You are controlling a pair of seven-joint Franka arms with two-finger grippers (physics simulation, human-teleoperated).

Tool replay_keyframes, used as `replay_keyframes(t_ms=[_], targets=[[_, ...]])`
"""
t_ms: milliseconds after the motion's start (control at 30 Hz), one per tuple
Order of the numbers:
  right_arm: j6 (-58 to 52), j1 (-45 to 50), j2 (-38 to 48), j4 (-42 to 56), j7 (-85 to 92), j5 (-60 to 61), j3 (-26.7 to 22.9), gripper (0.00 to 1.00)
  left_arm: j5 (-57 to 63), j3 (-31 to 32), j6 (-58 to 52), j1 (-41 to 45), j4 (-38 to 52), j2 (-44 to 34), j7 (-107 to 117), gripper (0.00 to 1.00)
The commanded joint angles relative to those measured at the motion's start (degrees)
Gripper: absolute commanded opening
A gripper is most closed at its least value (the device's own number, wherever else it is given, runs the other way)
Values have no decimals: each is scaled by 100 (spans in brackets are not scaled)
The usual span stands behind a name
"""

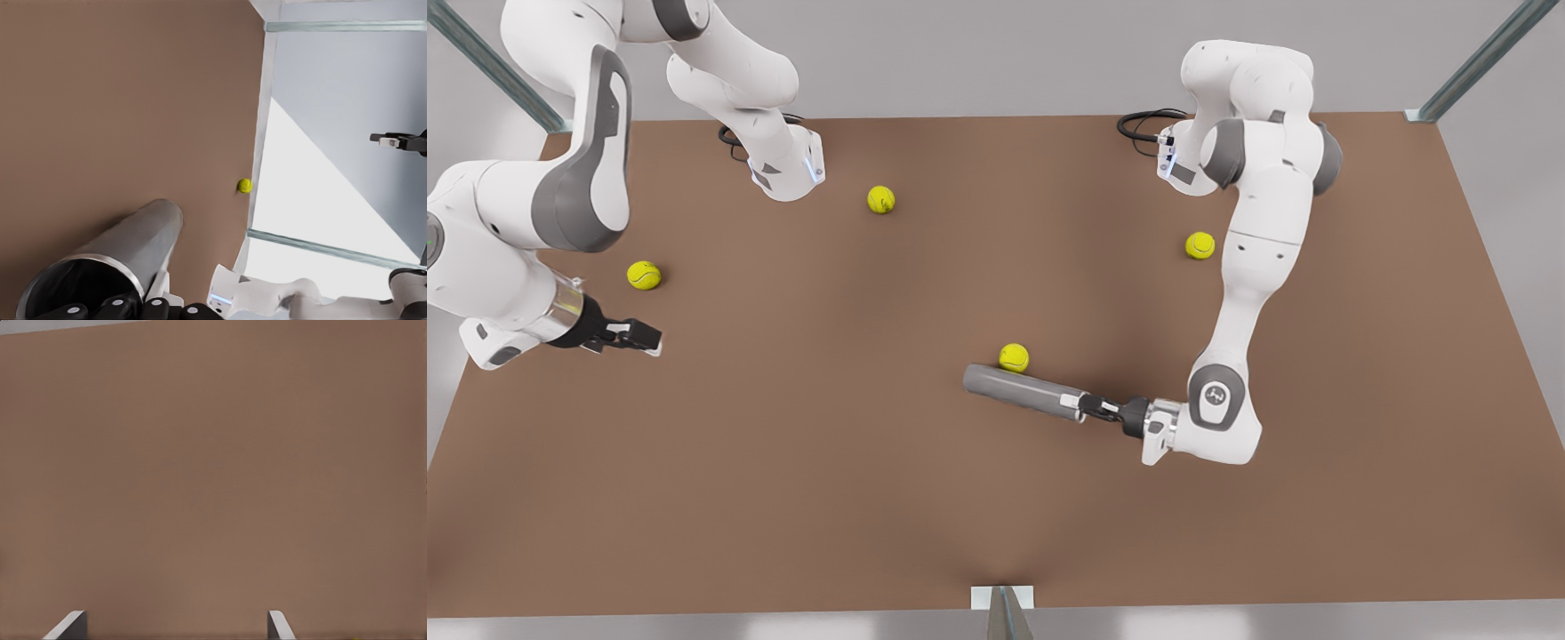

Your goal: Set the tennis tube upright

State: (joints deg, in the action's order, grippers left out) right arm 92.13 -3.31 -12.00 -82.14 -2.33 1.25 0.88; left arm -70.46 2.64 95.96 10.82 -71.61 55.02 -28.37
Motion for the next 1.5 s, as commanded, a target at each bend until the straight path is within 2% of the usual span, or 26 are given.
replay_keyframes(t_ms=[0,100,267,333,533,600,700,967,1167,1333,1467], targets=[[16,-3,5,-4,13,7,0,100,6,-27,-51,-1,-2,-79,543,21],[16,15,5,-4,-13,7,9,100,251,-44,-59,-1,-2,-281,781,21],[16,6,5,-4,13,7,9,100,1306,-62,11,-10,7,-695,1150,21],[7,-3,5,-13,31,7,9,100,1456,-255,-16,-10,-2,-853,1255,21],[16,-3,-4,-13,40,7,9,100,2870,-273,28,-10,-142,-1678,2055,21],[16,-3,-39,-4,40,7,9,100,3776,-273,46,-10,-160,-2057,2406,21],[25,-3,-48,-4,40,7,9,100,4400,-264,90,-1,-142,-2294,2811,21],[25,-3,-66,13,40,7,9,100,5771,-238,283,78,-107,-2567,3365,21],[33,6,-92,13,40,7,9,100,6255,-211,723,157,-90,-2470,3470,21],[33,-3,-118,40,48,24,9,100,6896,-211,802,553,-90,-2347,3813,21],[25,-11,-110,40,49,24,0,100,6879,-194,802,562,-90,-2198,3857,21]])
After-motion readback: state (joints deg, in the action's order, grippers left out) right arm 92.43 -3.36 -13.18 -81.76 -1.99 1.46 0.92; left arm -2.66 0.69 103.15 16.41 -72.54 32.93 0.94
